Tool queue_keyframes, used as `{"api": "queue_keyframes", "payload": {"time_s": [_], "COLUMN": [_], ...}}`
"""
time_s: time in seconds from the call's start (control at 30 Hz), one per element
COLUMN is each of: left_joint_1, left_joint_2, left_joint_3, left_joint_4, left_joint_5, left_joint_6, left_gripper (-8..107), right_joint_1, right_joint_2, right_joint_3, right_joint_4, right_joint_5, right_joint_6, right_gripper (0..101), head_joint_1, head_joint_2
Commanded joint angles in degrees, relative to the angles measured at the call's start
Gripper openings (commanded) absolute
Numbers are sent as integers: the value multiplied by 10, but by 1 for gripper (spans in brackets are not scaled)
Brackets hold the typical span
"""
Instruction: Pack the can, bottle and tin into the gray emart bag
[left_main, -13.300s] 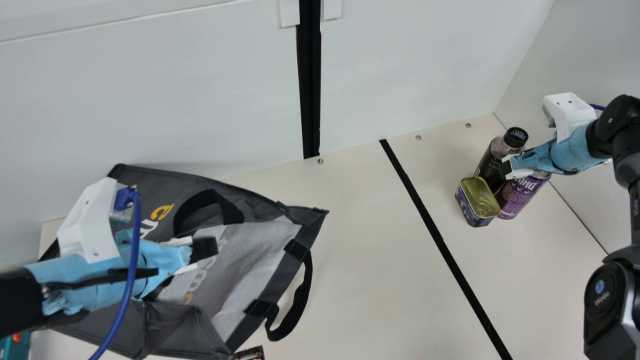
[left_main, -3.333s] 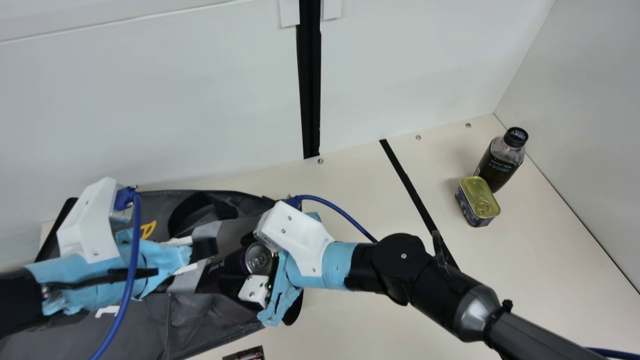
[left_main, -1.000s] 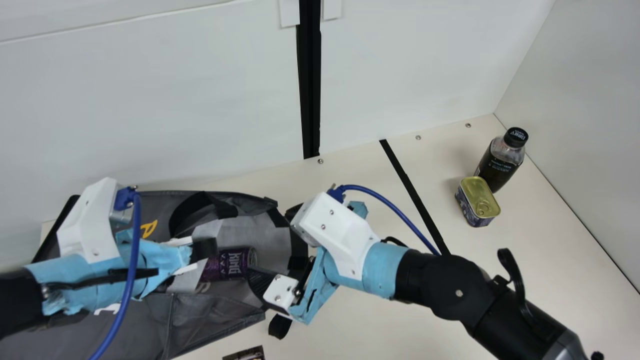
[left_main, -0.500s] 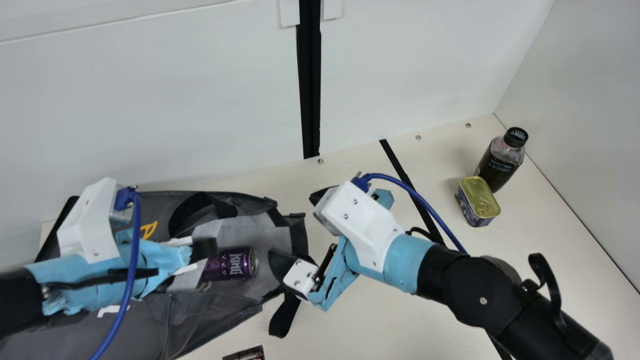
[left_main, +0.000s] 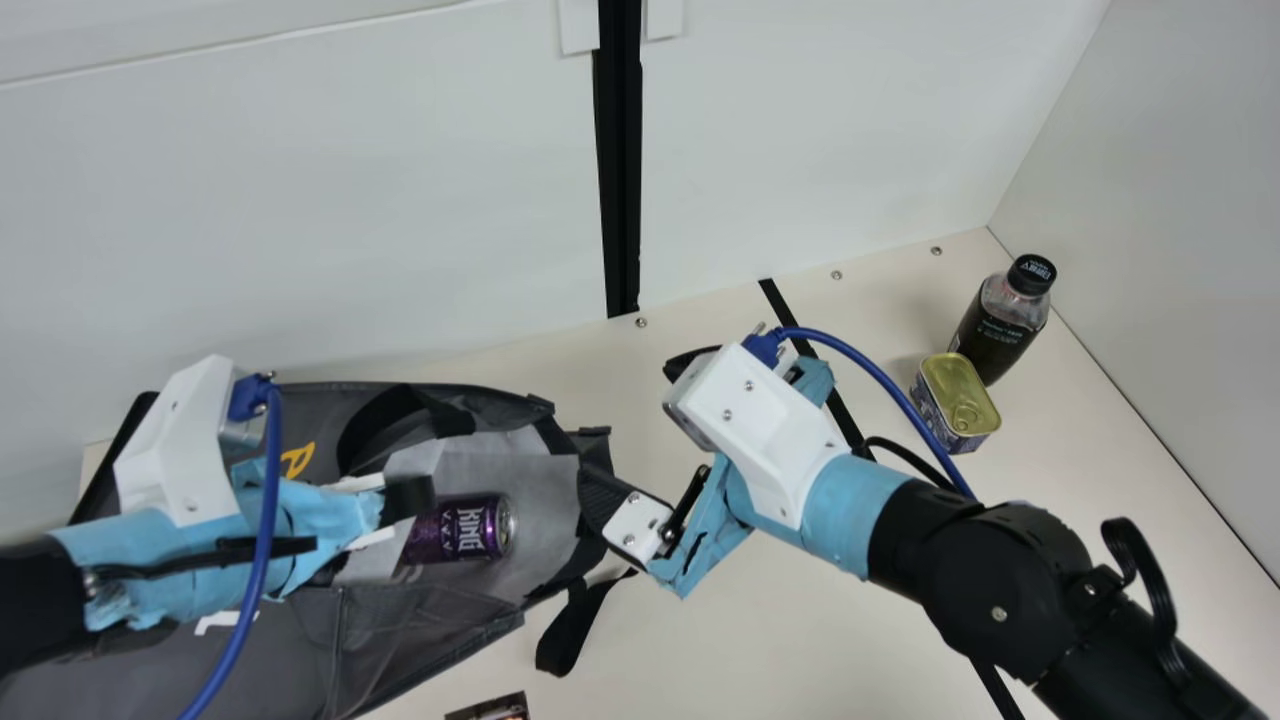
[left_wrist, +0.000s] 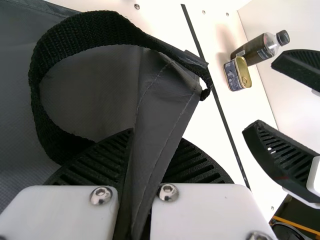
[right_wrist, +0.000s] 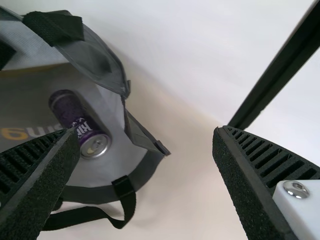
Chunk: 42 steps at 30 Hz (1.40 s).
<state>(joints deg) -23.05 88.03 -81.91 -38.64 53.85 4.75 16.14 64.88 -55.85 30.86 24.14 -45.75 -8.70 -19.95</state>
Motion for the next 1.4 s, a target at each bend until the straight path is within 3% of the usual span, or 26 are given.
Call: {"api": "queue_keyframes", "payload": {"time_s": [0.0,0.8,1.07,1.37], "left_joint_1": [0,0,0,0], "left_joint_2": [0,0,0,0], "left_joint_3": [0,0,0,0], "left_joint_4": [0,0,0,0], "left_joint_5": [0,0,0,0], "left_joint_6": [0,0,0,0], "left_gripper": [10,10,10,10], "right_joint_1": [-4,-180,-217,-236], "right_joint_2": [-2,-27,-42,-63], "right_joint_3": [-2,-28,-27,-33], "right_joint_4": [-16,-26,-98,-215], "right_joint_5": [3,68,74,90], "right_joint_6": [3,-43,22,145], "right_gripper": [91,91,91,91], "head_joint_1": [-13,-13,-13,-13], "head_joint_2": [0,0,0,0]}}
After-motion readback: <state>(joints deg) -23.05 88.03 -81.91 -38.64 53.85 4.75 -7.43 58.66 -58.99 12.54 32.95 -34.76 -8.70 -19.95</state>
